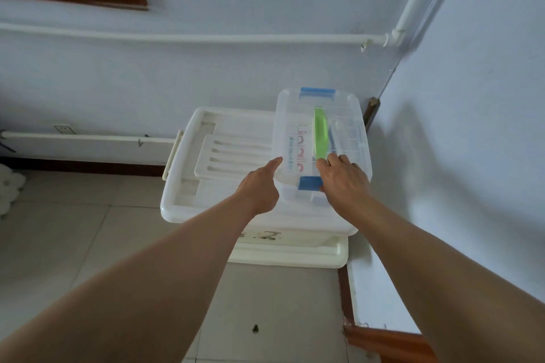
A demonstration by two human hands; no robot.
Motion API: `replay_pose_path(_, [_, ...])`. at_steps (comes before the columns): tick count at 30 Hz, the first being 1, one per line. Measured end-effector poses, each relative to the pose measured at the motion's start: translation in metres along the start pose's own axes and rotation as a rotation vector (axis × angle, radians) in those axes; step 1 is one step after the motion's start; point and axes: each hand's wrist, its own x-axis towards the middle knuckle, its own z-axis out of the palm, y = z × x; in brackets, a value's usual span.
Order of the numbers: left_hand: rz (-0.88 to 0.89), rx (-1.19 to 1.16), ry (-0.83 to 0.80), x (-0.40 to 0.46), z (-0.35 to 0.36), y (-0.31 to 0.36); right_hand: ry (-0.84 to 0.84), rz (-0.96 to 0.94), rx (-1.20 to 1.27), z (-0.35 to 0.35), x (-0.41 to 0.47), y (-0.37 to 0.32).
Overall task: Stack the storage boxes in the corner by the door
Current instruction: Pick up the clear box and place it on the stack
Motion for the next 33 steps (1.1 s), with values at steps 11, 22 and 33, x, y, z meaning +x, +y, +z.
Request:
replay_pose_path(11, [0.015,-0.003,-0.026,-0.01,0.003,0.006,-0.04,0.007,0.013,-0.007,-0.007,0.005])
replay_pose_path(22, [-0.047,0.02,0.025,-0.074,-0.035,-0.004,-0.09,0.008,0.188,-0.052,-0.053,-0.037])
replay_pose_path(33, [-0.141,-0.02,0.112,-0.186,-0.059,-0.086,-0.133,-0.102,0.248,-0.069,-0.129,-0.147])
